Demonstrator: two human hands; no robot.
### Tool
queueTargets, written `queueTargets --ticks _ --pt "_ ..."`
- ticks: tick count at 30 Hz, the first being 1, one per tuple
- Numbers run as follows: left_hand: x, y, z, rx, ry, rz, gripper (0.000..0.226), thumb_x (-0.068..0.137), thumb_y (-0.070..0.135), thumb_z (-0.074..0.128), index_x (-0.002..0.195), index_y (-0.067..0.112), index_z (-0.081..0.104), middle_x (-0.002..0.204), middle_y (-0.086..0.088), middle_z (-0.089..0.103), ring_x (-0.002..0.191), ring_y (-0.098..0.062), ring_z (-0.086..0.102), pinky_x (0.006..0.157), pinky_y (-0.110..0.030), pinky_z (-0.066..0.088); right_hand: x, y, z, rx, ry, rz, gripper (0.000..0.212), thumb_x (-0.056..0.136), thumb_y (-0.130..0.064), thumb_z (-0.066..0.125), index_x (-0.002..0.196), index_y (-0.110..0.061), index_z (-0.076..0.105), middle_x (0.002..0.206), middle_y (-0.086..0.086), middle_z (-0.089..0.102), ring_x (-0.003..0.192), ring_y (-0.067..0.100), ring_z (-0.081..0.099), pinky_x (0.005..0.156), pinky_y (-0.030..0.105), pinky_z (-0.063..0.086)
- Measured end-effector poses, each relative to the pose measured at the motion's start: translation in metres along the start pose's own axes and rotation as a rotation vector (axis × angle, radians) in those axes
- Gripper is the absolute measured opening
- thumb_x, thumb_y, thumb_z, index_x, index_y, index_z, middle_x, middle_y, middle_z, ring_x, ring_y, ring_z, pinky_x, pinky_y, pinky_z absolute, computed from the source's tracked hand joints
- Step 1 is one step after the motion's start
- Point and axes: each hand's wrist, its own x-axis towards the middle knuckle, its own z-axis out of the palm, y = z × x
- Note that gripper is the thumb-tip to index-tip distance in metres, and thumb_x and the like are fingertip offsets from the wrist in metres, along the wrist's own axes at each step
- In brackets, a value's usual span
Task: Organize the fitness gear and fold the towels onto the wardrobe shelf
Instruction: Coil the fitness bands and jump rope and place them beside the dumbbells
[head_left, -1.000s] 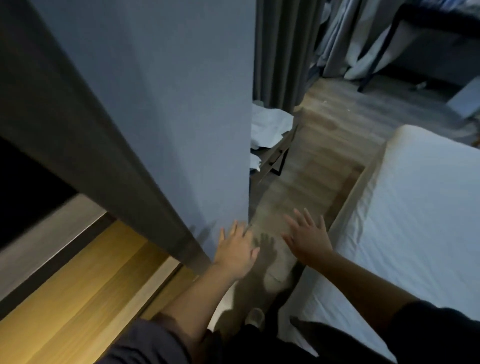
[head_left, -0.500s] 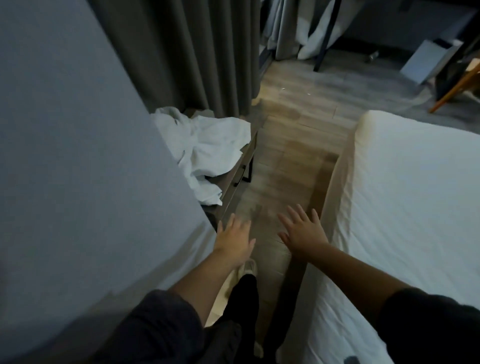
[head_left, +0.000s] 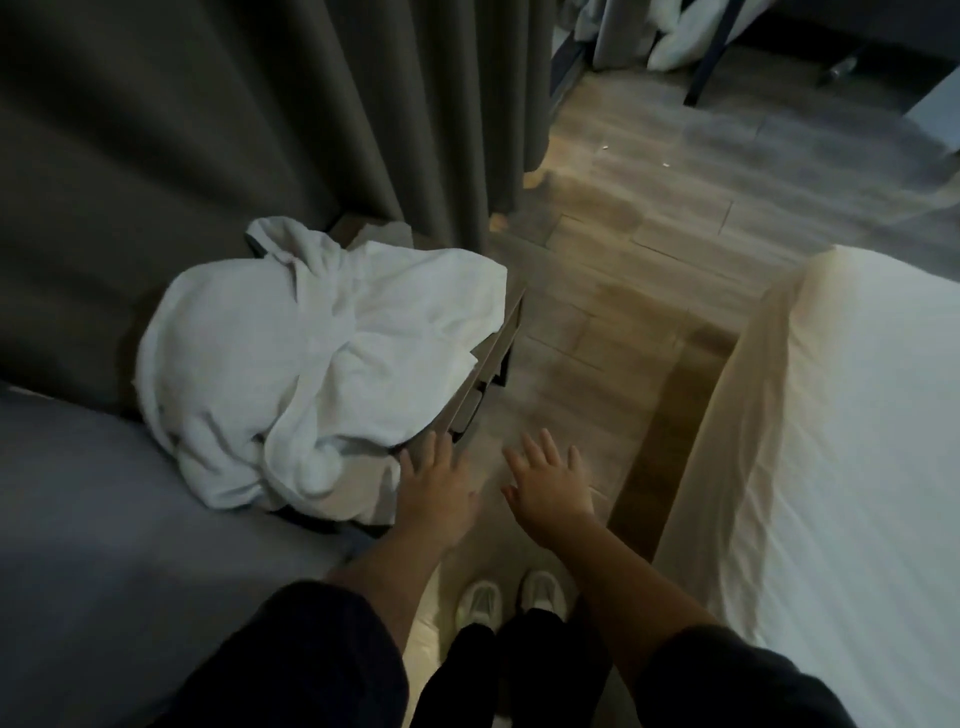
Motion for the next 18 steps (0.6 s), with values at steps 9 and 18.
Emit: queueTargets --ticks 9,18 --pt "0.116 -0.047 0.066 0.113 0.162 -0.121 0.079 0.097 0.063 0.017 0.156 0.017 -0.009 0.162 -0.014 -0.012 0.150 -0.032 -0.009 0.117 -0.058 -0.002 0.136 0.022 0.077 -0.048 -0.022 -0.159 0.068 0.102 -0.046 0.035 0.155 -0.028 -0.002 0.163 0.004 -0.014 0.148 0.032 -0.015 0.117 0.060 0.002" --pt "0.132 -0.055 0.102 0.184 0.323 -0.083 0.106 0.078 0.074 0.054 0.154 0.006 0.024 0.159 -0.024 0.017 0.147 -0.040 0.018 0.116 -0.061 0.018 0.183 0.023 0.094 -0.144 -0.107 -0.247 0.077 0.100 -0.036 0.046 0.155 -0.029 -0.007 0.163 0.000 -0.015 0.149 0.034 -0.013 0.116 0.064 0.008"
